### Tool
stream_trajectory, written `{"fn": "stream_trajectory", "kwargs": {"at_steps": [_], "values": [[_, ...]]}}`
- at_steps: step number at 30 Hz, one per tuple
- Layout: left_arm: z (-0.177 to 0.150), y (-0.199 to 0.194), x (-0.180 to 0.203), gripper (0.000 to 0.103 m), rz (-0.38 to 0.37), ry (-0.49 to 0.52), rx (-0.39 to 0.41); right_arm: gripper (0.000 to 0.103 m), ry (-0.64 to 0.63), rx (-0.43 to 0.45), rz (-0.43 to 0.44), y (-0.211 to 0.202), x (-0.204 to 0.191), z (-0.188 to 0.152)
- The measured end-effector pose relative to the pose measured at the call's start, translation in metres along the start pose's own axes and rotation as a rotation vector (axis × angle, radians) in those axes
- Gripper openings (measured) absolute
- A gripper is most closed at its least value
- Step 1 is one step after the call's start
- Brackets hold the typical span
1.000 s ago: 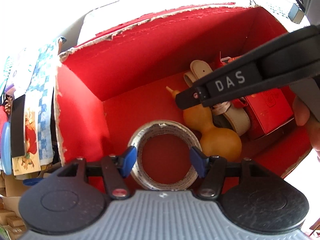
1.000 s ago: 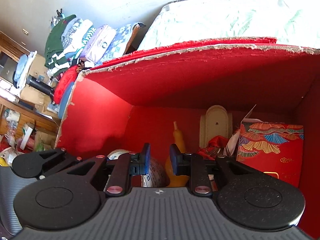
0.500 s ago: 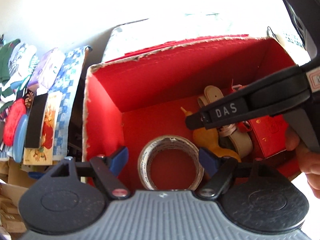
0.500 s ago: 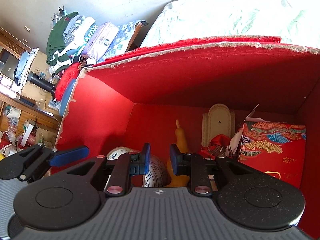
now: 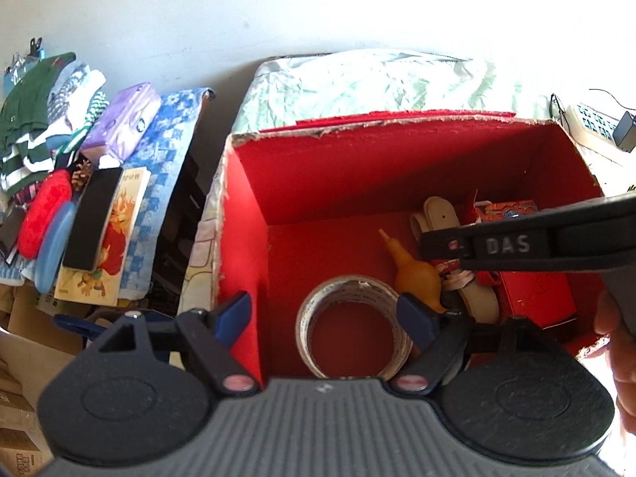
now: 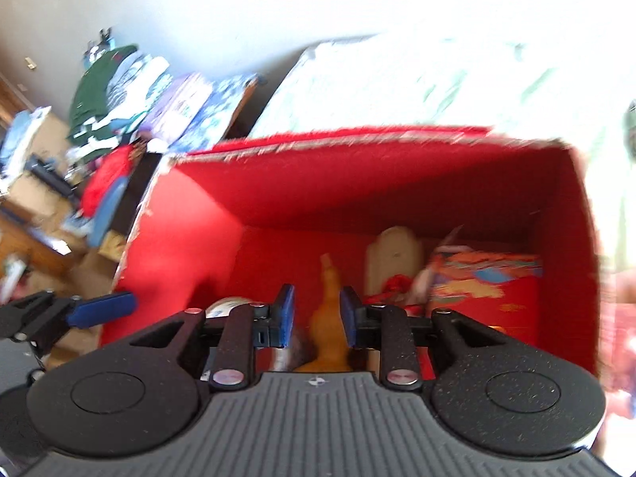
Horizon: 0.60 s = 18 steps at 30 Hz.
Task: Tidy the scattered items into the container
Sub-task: 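Withdraw the left tool from the red box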
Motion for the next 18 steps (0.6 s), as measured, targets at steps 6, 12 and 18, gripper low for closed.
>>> {"fn": "stream_trajectory", "kwargs": {"at_steps": [6, 12, 18], "values": [[-0.005, -0.02, -0.004, 0.084, 0.022, -0.015, 0.031, 0.03, 0.023, 0.082, -0.015, -0.031, -0.005, -0.021], [-0.014, -0.032, -0.005, 0.084, 0.031, -0.029, 0.038, 0.031, 0.019, 0.159, -0.082, -0.046, -0.009, -0.027], [-0.026, -0.042, -0.012, 0.084, 0.07, -0.067, 0.03, 0.047, -0.004, 0.221, -0.105, -0.067, -0.015, -0.04]]}}
Point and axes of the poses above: each gripper's, at about its wrist camera, not at the fingertips, and y roughly the way its jaws point, x to its right, z to its top, the point moved 2 cm from there along y, roughly the way its jaws point, and after that the axes turned 11 degrees about z, right-handed, at the moved point
